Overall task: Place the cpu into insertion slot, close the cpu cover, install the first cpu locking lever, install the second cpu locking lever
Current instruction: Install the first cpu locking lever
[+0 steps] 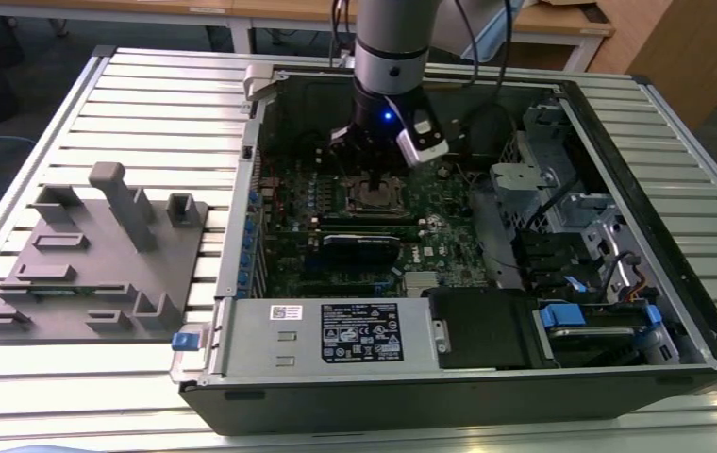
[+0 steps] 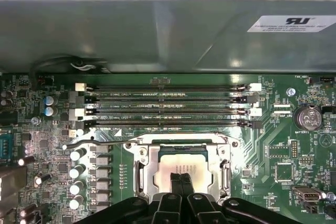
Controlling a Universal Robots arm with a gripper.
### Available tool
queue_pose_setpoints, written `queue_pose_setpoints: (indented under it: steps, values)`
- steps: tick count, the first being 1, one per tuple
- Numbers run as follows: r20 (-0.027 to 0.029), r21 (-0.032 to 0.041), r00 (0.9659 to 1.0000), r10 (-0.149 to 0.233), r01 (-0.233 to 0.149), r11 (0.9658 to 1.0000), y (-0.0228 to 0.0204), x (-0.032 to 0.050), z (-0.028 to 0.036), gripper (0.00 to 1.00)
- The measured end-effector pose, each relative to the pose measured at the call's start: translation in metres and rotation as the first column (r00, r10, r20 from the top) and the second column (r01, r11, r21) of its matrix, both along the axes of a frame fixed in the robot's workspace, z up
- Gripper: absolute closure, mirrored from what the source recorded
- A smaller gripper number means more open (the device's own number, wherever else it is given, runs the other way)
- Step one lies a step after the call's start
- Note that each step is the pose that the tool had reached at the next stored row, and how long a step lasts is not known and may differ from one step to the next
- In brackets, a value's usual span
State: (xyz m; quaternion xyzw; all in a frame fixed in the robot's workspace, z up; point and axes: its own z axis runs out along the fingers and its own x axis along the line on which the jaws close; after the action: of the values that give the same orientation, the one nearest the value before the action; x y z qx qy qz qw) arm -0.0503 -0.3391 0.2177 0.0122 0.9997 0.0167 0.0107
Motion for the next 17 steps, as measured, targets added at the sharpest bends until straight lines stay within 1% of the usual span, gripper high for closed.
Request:
queue_pose_setpoints:
  steps: [10, 17]
  values:
    - [0.0000, 0.0000, 1.0000, 0.000, 0.000, 1.0000, 0.0000, 0.0000, 0.0080, 0.89]
    - [0.0001, 0.0001, 1.0000, 0.000, 0.000, 1.0000, 0.0000, 0.0000, 0.0088, 0.89]
